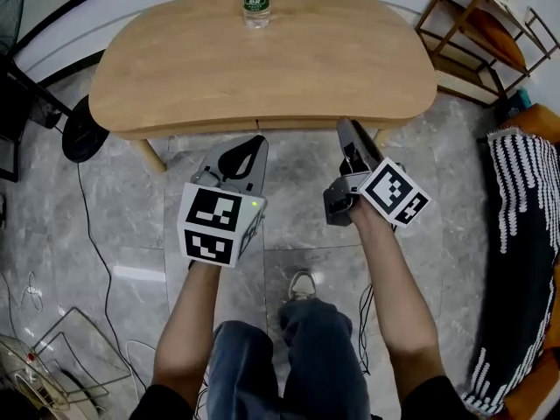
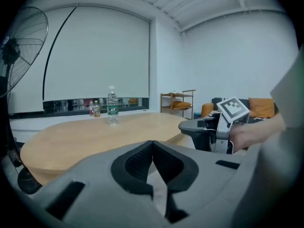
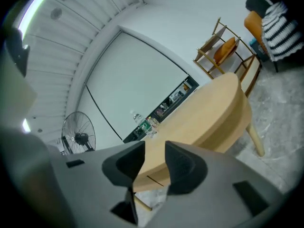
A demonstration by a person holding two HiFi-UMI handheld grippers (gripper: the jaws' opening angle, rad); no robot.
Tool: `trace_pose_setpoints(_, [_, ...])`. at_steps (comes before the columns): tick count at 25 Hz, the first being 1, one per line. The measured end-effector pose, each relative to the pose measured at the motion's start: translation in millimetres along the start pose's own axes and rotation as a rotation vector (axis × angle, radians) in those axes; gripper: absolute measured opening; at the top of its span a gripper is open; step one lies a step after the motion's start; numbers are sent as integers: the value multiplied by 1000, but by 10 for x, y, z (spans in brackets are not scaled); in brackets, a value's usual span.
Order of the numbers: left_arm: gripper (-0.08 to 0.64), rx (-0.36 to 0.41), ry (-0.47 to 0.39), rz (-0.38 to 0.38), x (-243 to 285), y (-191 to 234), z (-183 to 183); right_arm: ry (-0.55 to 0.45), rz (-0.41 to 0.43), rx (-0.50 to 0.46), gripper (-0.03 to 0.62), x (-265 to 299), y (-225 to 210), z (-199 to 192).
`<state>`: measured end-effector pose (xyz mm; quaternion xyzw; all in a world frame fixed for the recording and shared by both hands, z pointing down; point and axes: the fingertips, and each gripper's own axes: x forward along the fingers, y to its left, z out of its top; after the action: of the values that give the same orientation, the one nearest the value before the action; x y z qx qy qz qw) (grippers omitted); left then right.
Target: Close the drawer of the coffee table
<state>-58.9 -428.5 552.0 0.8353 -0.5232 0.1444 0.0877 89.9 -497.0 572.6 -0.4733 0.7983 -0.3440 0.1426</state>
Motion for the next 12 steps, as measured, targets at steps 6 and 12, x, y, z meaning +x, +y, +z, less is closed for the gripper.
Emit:
trace_pose_setpoints(6, [3,-35,27,41,-406,135,1192,74,-5,-90,71,-136,898,865])
trace_pose_setpoints(12, [2,-35,37,60,-890,200,2426,119,34,-247,32,-256,2016,1903])
